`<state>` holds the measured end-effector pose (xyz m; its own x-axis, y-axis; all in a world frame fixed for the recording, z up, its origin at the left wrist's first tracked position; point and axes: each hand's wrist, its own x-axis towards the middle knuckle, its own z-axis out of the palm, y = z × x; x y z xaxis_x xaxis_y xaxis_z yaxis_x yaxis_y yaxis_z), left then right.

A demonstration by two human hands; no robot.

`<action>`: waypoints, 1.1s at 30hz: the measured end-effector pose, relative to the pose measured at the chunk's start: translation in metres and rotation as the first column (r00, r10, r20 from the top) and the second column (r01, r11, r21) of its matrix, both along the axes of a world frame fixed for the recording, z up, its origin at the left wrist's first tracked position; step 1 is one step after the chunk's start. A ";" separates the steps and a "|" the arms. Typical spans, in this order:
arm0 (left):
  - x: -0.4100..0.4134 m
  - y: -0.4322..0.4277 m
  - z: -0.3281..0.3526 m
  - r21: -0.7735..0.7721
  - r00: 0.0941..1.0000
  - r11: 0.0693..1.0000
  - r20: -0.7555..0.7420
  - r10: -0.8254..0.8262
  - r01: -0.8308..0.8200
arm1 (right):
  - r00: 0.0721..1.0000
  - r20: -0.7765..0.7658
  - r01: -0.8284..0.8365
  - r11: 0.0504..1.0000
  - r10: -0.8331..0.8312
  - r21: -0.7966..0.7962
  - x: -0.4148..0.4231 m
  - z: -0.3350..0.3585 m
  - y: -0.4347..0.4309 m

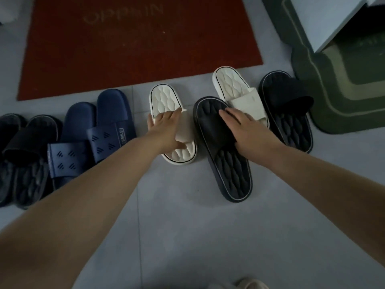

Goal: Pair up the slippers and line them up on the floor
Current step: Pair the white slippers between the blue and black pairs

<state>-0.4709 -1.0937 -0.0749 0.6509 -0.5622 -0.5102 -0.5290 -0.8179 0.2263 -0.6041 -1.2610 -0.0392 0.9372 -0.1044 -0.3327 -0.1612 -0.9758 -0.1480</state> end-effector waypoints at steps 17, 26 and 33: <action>-0.032 -0.132 -0.016 -0.178 0.998 0.982 -0.002 -0.061 0.060 | 0.855 -0.028 0.516 0.845 -0.518 0.141 -0.122 0.018 -0.065; 0.004 -0.070 -0.003 -0.087 0.993 0.989 -0.007 -0.117 0.116 | 0.795 0.192 0.581 0.813 -0.576 0.035 -0.111 0.029 -0.136; 0.014 -0.034 0.000 -0.007 0.997 0.998 -0.022 0.069 -0.069 | 0.816 0.064 0.573 0.791 -0.574 -0.216 -0.087 0.034 -0.199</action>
<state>-0.4568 -1.1282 -0.0747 0.6772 -0.5202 -0.5204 -0.4659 -0.8506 0.2439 -0.6907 -1.4598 -0.0053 0.6807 -0.6916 -0.2417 -0.7016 -0.7103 0.0563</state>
